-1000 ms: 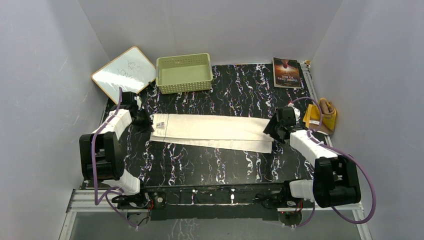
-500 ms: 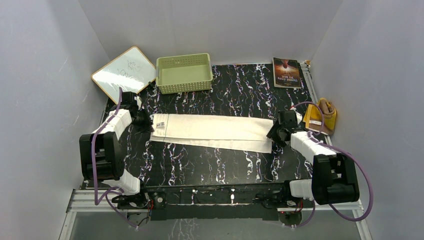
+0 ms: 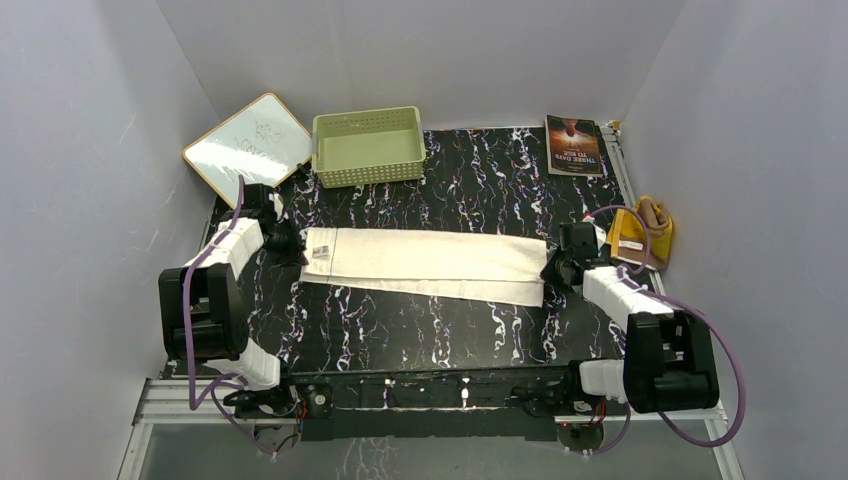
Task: Roll the towels
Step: Fold the towel at the center of the board.
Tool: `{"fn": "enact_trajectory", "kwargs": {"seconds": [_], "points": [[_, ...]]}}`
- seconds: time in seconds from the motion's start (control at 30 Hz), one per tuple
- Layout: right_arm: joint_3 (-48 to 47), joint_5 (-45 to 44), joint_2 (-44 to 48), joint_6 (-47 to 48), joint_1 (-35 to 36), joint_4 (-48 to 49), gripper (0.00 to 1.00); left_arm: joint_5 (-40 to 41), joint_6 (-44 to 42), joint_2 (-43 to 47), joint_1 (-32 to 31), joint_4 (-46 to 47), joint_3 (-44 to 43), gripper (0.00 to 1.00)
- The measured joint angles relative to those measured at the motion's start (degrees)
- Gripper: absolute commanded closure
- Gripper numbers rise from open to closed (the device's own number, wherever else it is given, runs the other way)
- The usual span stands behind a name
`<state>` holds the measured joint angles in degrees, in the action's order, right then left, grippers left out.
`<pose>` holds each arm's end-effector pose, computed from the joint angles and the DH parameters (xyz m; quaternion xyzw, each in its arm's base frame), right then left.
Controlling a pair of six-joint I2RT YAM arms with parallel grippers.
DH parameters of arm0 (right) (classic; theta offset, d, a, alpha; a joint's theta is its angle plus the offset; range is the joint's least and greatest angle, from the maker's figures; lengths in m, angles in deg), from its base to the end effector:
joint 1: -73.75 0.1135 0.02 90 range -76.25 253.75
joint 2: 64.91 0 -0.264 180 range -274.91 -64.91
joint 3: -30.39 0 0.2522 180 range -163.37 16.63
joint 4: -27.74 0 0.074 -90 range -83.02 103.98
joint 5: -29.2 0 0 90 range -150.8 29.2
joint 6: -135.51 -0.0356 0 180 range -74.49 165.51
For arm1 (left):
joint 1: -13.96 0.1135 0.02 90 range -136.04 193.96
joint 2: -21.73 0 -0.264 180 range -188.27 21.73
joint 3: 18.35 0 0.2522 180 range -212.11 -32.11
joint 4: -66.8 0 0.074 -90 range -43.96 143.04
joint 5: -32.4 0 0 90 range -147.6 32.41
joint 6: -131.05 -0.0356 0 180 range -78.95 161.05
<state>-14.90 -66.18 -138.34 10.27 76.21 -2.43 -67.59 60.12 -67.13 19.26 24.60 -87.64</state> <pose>0.2245 0.0063 0.1545 0.2834 0.9183 0.0454 0.2727 0.3032 0.0219 0.1969 -0.1832 0.9488 -0.1130 0.2311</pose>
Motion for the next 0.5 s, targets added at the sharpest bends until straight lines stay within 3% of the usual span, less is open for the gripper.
{"fn": "enact_trajectory", "kwargs": {"seconds": [0.5], "points": [[-5.8,3.1,8.4,0.6,0.0,-11.8,1.0,1.5,0.0,-0.4,0.0,-1.3,-3.4,1.0]]}}
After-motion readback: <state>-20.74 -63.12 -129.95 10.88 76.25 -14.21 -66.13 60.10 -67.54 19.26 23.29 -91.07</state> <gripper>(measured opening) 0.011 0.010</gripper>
